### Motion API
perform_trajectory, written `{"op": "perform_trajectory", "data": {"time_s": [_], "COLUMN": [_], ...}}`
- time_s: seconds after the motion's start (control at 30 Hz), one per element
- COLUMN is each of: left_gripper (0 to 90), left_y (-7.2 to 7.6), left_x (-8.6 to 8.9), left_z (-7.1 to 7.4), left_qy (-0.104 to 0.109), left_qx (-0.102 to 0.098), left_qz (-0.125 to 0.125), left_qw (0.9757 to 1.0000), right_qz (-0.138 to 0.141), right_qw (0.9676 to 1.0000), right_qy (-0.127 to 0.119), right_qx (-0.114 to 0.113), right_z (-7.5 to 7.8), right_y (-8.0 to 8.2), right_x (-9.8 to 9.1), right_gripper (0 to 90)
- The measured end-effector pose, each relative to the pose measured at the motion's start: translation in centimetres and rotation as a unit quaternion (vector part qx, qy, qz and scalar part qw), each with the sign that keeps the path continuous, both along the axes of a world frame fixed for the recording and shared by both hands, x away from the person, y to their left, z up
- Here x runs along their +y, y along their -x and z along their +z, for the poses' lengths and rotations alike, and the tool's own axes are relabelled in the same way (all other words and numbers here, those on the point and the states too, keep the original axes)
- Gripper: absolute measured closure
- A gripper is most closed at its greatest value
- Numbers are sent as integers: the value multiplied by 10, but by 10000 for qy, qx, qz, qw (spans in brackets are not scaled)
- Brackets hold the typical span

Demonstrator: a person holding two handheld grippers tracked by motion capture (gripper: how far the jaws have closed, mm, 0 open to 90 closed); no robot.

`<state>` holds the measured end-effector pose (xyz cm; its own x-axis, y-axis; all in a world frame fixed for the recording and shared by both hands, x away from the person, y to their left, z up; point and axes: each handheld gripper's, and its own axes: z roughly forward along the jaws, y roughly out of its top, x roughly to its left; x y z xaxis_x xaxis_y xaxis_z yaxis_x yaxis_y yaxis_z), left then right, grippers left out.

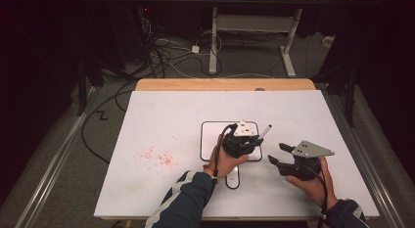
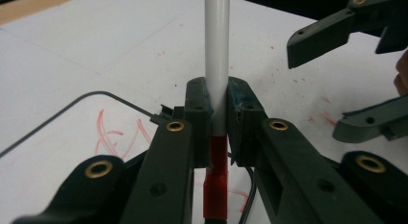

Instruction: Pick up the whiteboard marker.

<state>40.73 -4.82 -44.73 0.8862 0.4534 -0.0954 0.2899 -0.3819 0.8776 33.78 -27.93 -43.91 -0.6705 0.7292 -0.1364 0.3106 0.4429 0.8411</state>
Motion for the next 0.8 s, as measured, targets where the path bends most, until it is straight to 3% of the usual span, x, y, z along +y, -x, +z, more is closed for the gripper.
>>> {"op": "perform_trajectory", "data": {"time_s": [0.13, 0.3, 0.4, 0.67, 0.8], "left_gripper": [790, 790, 789, 789, 788], "left_y": [5, 10, 14, 23, 26], "left_x": [7, 17, 21, 29, 31], "left_z": [4, 7, 7, 7, 4], "left_qy": [65, 80, 121, 29, 42], "left_qx": [-105, -179, -215, -325, -326], "left_qz": [-44, -72, -100, -174, -198], "left_qw": [9999, 9998, 9996, 9993, 9993], "right_qz": [11, 90, 164, 437, 554], "right_qw": [9998, 9983, 9974, 9963, 9953], "right_qy": [-204, -544, -679, -696, -724], "right_qx": [18, -176, -175, -262, -314], "right_z": [3, 12, 16, 22, 27], "right_y": [-3, -7, -7, -1, 1], "right_x": [-1, 1, 5, 16, 22], "right_gripper": [435, 437, 423, 386, 412]}}
